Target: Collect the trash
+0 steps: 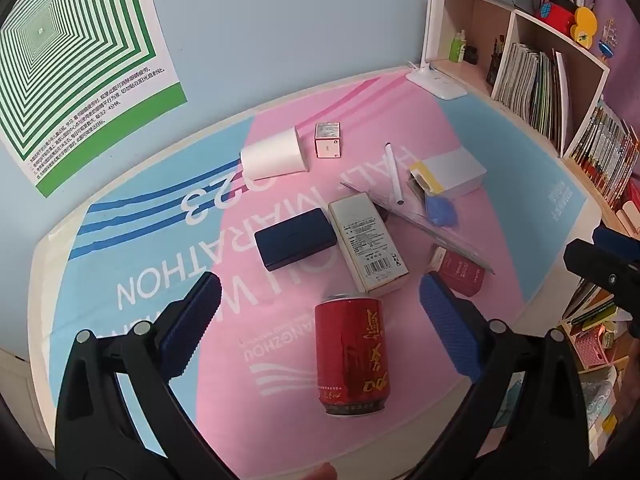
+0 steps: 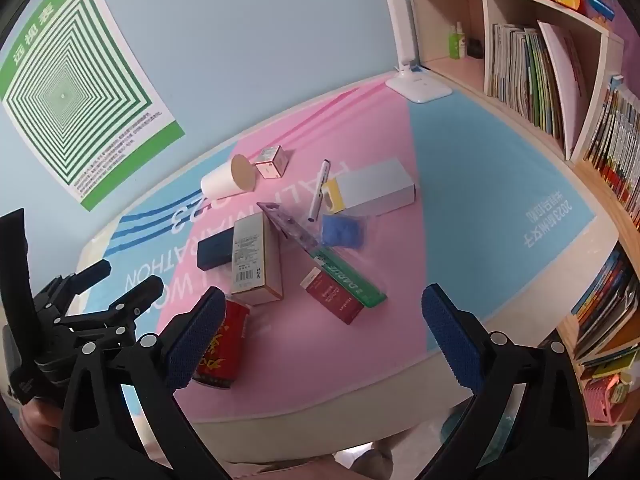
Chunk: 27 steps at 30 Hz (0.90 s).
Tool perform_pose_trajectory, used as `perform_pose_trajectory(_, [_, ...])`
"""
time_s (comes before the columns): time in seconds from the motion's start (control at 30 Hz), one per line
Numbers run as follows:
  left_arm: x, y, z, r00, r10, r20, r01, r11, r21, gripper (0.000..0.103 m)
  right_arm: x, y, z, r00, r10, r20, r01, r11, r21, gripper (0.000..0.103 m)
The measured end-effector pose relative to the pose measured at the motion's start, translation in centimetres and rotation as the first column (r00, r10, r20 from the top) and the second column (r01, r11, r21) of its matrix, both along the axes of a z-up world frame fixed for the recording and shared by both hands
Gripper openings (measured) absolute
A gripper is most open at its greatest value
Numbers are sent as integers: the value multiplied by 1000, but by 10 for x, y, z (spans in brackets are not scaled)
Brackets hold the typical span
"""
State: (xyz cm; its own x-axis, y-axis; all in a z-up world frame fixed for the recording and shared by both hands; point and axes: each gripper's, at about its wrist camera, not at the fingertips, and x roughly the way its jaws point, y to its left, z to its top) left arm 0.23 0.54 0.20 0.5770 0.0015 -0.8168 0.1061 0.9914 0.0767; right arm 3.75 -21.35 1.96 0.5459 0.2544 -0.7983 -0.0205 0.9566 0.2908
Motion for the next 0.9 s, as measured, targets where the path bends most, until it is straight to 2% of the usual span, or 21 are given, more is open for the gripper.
perform_pose_trajectory(0.9, [0,0,0,1000,-7,-2,7,1000,-5,97,-4,-1,-1,1000,1,6,-1,1000,-6,97])
